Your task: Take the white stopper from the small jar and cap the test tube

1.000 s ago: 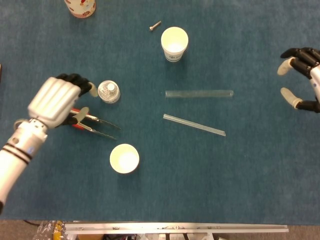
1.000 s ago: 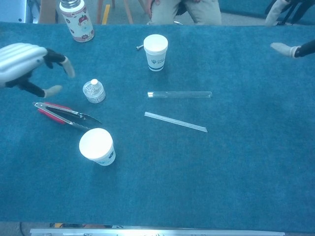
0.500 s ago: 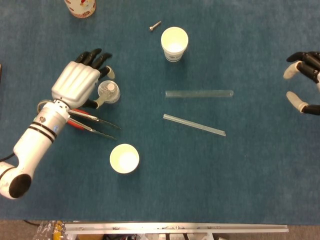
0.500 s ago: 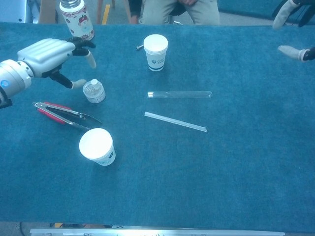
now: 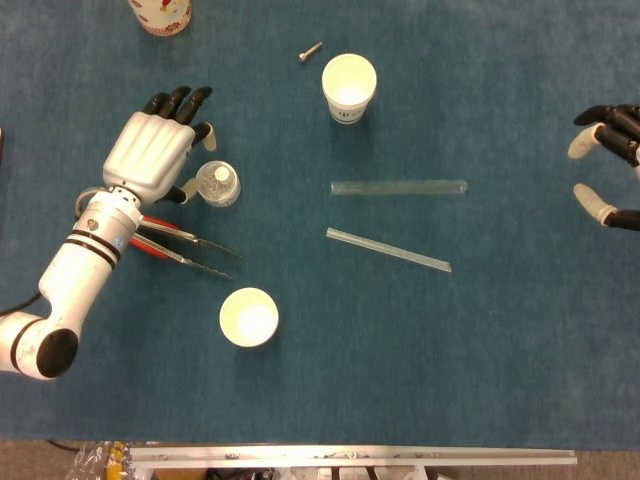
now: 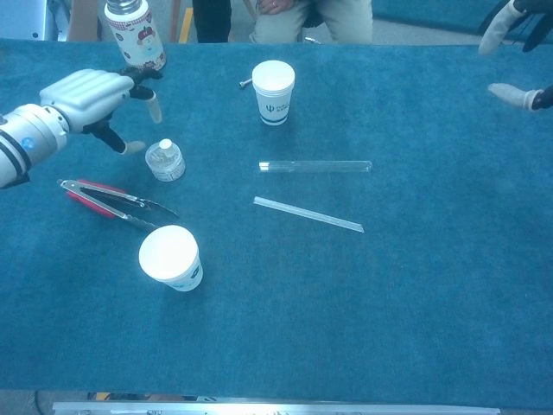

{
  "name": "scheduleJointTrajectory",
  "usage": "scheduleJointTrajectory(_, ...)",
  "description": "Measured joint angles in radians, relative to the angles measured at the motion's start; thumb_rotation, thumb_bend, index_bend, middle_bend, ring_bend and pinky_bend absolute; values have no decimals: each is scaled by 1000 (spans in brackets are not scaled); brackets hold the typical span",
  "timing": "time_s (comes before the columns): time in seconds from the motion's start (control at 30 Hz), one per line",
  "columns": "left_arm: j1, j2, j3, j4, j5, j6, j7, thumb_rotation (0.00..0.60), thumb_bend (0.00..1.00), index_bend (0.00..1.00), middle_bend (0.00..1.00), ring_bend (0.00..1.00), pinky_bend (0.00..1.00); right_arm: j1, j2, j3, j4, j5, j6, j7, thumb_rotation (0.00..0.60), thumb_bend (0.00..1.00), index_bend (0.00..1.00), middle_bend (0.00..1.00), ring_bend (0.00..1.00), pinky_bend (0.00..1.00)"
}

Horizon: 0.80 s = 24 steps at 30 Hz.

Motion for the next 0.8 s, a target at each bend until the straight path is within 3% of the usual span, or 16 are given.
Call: scheduleJointTrajectory(0.8,-37,-81,14,54,-59,3,14,600,266,431,52,0,21,-11,11,-8,24,-4,17,46,600,245,443,324,295,401)
